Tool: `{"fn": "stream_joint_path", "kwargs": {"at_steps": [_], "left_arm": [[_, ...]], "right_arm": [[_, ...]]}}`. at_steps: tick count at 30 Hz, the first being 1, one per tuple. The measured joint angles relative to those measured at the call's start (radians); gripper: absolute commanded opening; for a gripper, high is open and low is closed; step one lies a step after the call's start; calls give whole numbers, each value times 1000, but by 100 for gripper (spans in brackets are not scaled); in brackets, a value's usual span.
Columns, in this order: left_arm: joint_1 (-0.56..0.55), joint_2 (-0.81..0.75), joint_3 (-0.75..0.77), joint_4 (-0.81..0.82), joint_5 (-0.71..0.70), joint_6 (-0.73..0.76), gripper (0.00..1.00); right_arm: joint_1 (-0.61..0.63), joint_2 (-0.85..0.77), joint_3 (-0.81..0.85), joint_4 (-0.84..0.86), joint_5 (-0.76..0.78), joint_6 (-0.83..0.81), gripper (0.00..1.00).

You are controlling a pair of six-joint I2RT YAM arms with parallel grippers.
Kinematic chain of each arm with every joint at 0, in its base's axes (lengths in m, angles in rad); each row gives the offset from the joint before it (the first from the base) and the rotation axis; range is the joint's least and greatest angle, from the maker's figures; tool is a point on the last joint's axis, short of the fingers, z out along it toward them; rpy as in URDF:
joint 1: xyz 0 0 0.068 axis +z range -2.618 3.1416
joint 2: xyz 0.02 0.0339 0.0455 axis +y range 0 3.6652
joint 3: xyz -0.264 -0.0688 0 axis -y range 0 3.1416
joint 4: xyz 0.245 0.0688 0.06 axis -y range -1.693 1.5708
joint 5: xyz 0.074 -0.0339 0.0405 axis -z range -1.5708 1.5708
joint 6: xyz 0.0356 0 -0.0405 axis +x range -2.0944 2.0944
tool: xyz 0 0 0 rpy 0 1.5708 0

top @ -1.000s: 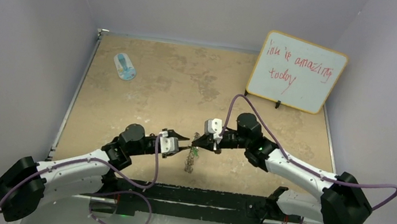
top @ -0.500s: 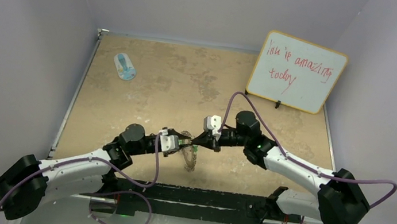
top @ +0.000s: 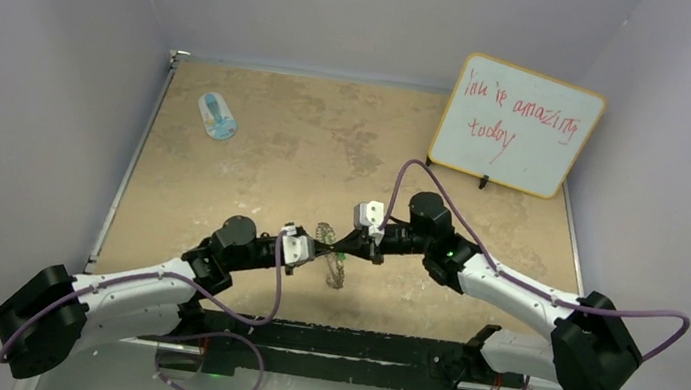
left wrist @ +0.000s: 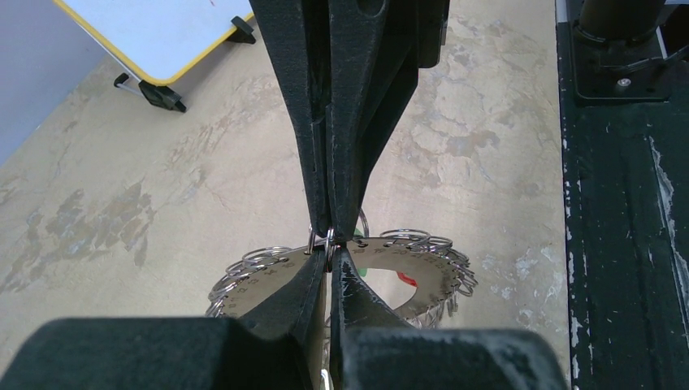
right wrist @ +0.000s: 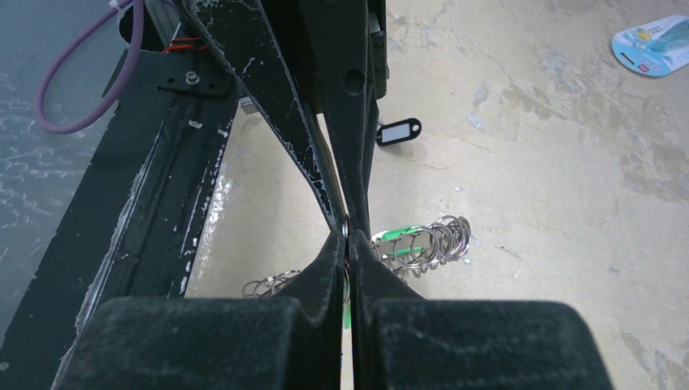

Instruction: Put the keys on the keyring

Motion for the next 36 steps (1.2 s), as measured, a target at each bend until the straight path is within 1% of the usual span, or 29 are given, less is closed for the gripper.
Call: {"fn": "stream_joint_path", "kwargs": {"at_steps": [4,5,6,8,9,11,14,17,24,26,27,30,31,36], "left_arm": [[0,-16,0,-16,0,-1,0],[0,-20,0,-19,0,-2,6],[0,-24,0,-20,0,-3,15],[0,-28,0,-20,0,-4,25],[0,-29,0,-18,-1,-6,27],[0,-29,0,-14,-8,-7,27],[0,-29,0,-13,-21,-8,22],[-1,-26,2,-16,-23,-8,20],[-1,-10,13,-18,-24,-7,20],[-1,-8,15,-20,-25,-8,19],[-1,-6,16,-20,-26,-7,17],[-1,0,22,-29,-26,-7,3],[-1,3,25,-32,-26,-7,0],[-1,13,40,-61,-26,-3,0]], "right_arm": [[0,1,0,2,-2,1,0],[0,1,0,6,-3,2,0],[0,1,0,9,-3,3,0],[0,1,2,15,-3,5,0],[0,1,2,16,-2,6,0],[0,2,2,16,-3,8,0],[1,2,2,16,-3,9,0],[1,2,2,16,-3,9,0],[0,18,13,15,-5,7,0],[0,25,18,11,-5,4,0],[0,30,23,6,-5,3,0],[-1,35,29,-5,-3,-2,0],[-2,35,31,-8,-2,-4,0],[-4,34,32,-15,9,-7,0]]}}
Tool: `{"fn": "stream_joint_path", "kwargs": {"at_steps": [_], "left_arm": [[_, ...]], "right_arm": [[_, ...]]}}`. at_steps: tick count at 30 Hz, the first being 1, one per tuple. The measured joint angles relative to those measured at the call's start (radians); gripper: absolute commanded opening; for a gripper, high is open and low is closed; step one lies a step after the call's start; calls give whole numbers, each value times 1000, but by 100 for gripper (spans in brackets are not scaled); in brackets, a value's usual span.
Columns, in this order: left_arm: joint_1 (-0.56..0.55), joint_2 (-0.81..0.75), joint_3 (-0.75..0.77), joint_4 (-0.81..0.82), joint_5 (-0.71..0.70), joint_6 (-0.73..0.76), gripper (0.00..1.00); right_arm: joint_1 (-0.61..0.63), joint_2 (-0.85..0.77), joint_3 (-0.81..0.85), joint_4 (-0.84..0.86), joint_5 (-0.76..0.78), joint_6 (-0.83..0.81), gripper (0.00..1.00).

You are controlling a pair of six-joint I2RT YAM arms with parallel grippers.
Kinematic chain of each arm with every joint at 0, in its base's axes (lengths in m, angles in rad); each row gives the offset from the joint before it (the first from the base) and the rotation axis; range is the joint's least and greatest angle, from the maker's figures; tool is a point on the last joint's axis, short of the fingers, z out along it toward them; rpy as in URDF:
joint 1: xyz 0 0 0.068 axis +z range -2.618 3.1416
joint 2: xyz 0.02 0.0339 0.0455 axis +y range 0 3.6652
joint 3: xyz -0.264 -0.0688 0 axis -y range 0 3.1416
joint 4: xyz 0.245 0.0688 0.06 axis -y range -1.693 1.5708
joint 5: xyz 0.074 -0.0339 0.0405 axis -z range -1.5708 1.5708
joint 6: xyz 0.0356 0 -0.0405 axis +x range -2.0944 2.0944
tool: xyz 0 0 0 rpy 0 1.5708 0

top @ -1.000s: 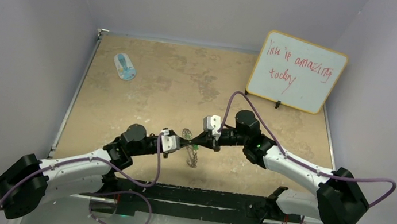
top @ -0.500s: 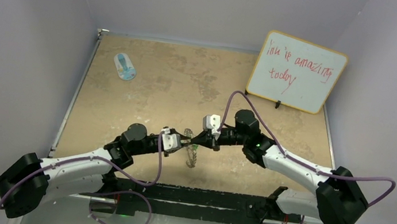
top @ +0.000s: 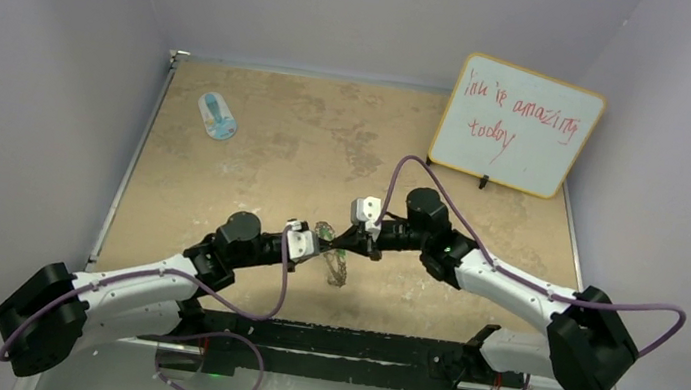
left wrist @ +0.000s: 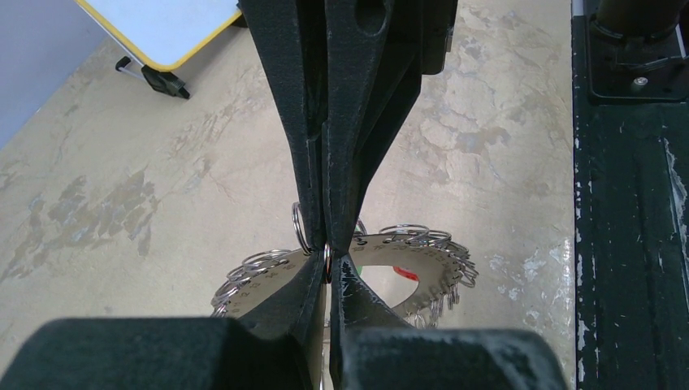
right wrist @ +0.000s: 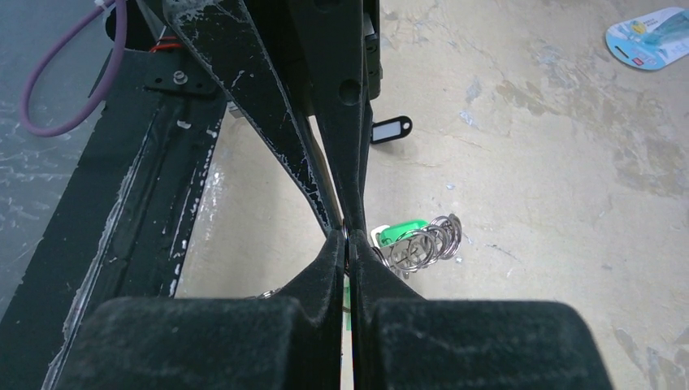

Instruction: Put the keys on the keyring

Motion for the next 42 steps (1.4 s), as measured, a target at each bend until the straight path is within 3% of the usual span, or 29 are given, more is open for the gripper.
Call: {"fn": "stream_joint_path", "kwargs": {"at_steps": [2,3,5,7,9,12,18,26,34,42], "left_arm": [[0,0,5,-8,-1,0,0],[0,0,7,-11,-1,1,0],[0,-4,10,-10,-1,2,0],[0,-11,13,-12,-5,5,0],[0,-14,13,-21,-8,8,0],[0,-20,13,-33,-8,10,0],[0,-50,13,-61,-8,23,0],[0,-151,16,-123,-53,26,0],[0,-331,151,-391,-250,26,0],[0,-521,320,-676,-464,38,0]], "right_arm": [[0,-2,0,0,7,0,1],[0,-6,0,0,10,1,10],[2,-20,-5,6,24,19,40],[2,-49,-26,40,44,59,64],[2,-101,-63,107,84,110,79],[2,-188,-118,209,155,183,89],[2,-246,-135,295,300,294,93],[2,-198,-61,228,502,435,99],[0,-161,51,132,723,547,99],[-2,-23,89,34,741,613,98]]}}
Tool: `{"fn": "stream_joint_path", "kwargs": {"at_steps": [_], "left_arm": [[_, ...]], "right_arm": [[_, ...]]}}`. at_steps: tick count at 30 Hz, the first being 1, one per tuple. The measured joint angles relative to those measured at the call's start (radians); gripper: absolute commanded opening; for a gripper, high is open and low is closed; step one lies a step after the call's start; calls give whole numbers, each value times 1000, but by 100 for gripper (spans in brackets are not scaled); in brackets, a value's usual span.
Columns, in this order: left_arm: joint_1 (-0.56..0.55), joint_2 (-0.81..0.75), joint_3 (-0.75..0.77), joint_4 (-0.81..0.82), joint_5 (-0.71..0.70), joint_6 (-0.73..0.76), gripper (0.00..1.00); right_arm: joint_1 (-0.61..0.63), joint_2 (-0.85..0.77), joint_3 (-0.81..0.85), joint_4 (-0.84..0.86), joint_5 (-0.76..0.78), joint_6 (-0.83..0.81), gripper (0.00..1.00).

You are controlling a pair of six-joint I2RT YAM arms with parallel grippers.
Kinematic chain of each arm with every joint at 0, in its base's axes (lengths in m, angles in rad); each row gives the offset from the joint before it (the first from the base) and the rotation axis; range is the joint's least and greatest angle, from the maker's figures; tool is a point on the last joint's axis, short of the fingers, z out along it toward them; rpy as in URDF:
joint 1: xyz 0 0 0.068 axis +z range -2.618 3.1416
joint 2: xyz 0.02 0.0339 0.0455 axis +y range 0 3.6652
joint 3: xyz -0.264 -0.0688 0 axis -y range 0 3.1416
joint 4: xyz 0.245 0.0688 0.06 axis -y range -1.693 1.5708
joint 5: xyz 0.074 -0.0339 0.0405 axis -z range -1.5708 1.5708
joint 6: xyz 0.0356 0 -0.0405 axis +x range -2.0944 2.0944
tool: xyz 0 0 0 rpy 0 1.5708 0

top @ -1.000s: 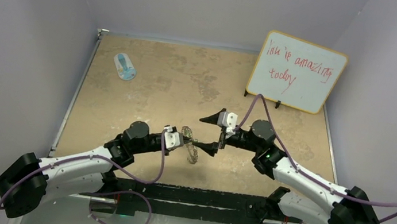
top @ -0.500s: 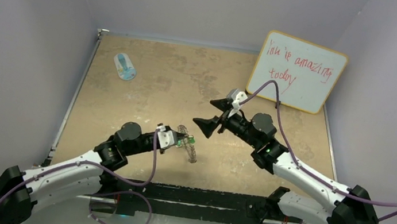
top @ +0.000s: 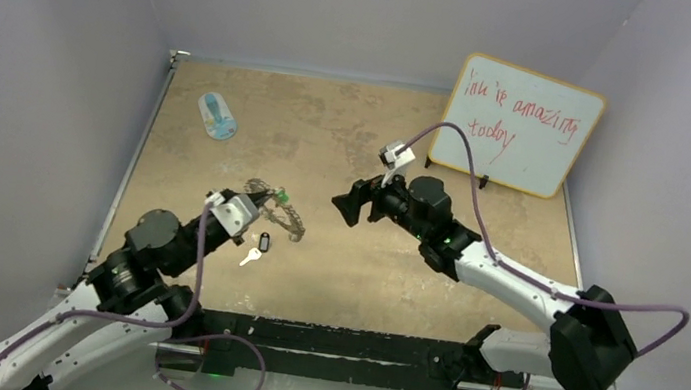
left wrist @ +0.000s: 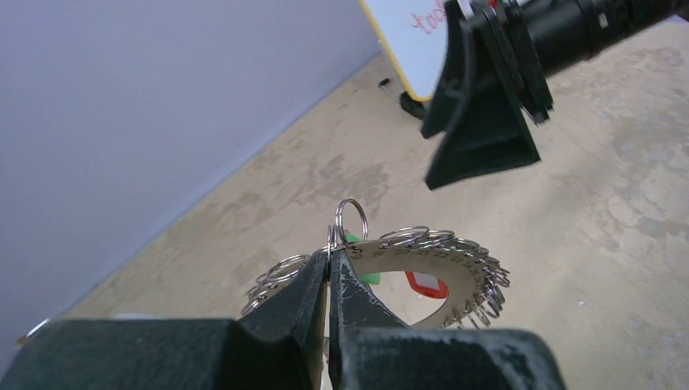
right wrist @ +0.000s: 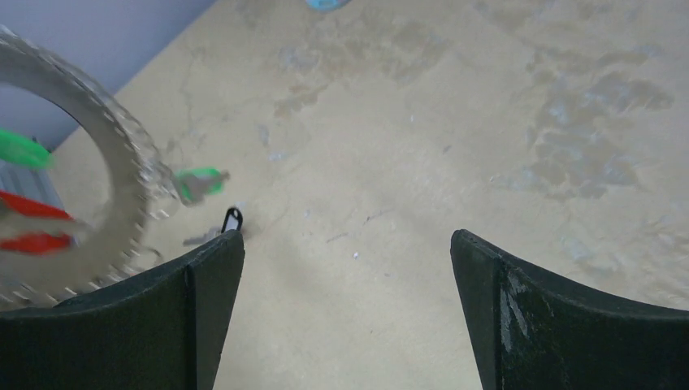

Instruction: Put the keys on the keyring

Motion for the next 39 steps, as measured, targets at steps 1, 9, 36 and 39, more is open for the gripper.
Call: {"fn": "stream_joint_path", "kwargs": {"at_steps": [1,9,36,39], "left_arm": [[0,-24,27,-49,-32,8,0],[0,-150,196,-349,-215,54,0],[0,-208,227,-468,-121,77,0],[0,-198,217,-448,-104,76,0]], "right_arm": [[-1,19,1,-4,-6,4,96],[5,308,18,100,-340,40,78],[159,1005,427,461,-531,341,24],[156,1005,427,461,-537,344,0]]}}
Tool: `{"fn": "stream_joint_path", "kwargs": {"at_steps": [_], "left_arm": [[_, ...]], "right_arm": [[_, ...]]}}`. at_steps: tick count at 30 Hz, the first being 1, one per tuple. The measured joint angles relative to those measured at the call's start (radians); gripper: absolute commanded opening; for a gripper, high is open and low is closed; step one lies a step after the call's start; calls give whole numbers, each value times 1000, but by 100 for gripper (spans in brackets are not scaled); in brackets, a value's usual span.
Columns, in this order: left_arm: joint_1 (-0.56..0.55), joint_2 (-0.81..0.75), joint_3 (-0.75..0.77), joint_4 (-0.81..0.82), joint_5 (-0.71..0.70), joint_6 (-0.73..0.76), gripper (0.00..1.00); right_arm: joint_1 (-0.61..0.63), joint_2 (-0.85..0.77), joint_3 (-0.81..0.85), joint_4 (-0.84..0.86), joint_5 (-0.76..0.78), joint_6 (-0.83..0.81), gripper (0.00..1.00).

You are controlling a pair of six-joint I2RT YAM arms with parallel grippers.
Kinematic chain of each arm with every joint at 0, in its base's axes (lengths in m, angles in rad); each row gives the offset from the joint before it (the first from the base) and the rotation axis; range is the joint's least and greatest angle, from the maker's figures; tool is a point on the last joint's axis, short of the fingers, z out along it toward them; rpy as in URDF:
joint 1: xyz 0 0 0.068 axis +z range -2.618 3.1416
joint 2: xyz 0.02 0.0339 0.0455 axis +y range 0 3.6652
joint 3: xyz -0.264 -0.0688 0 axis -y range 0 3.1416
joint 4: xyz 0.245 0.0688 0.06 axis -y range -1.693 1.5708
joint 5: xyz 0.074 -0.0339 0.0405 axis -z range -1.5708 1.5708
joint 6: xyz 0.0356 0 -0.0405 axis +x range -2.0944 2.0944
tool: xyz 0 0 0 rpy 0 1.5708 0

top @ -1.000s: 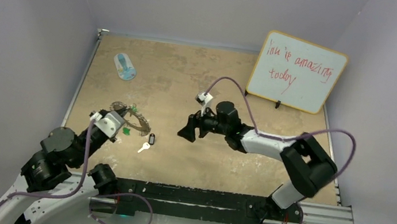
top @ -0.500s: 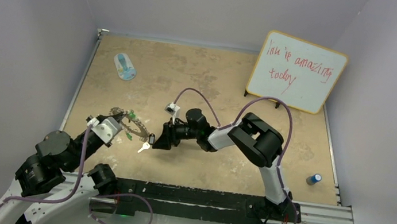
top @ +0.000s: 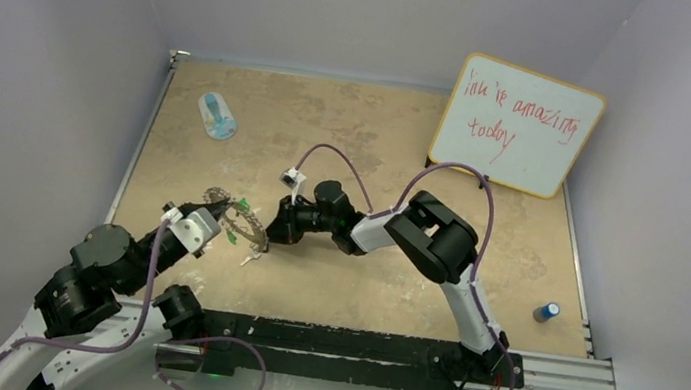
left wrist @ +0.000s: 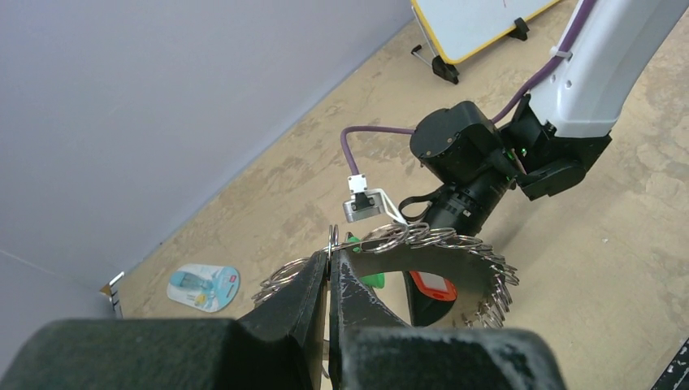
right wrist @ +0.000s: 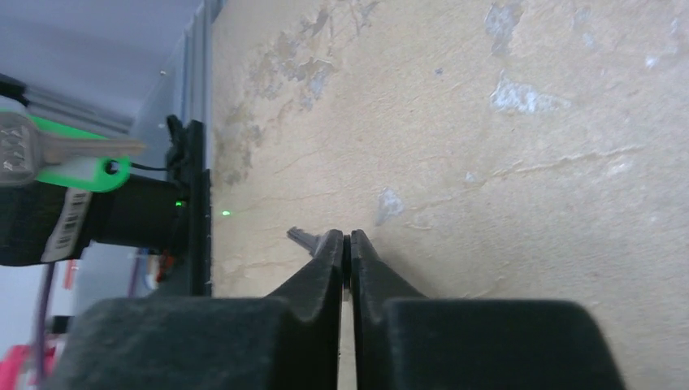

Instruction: Put the keys on the keyring

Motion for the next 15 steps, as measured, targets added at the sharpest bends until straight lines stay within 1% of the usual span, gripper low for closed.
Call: {"fn": "stream_joint_path", "kwargs": {"at_steps": [3,7,11,13,15], "left_arm": [[0,16,-24,28,20,-1,0],[0,63,-71,79,51,-9,0],[0,127,-143,165,83,-42,0],[0,155,-190,229,95,-70,0],[0,180,-239,302,107,-95,0]], "right_arm": [[-10,-9,-26,21,-15,13,0],[-64,-102,-183,54,-31,27,0],[-157,-278,-351,23,-1,-9,0],[-198,-401,-406,-58,70,-66,0],[-211,-532,-436,-149,152,-132,0]]}}
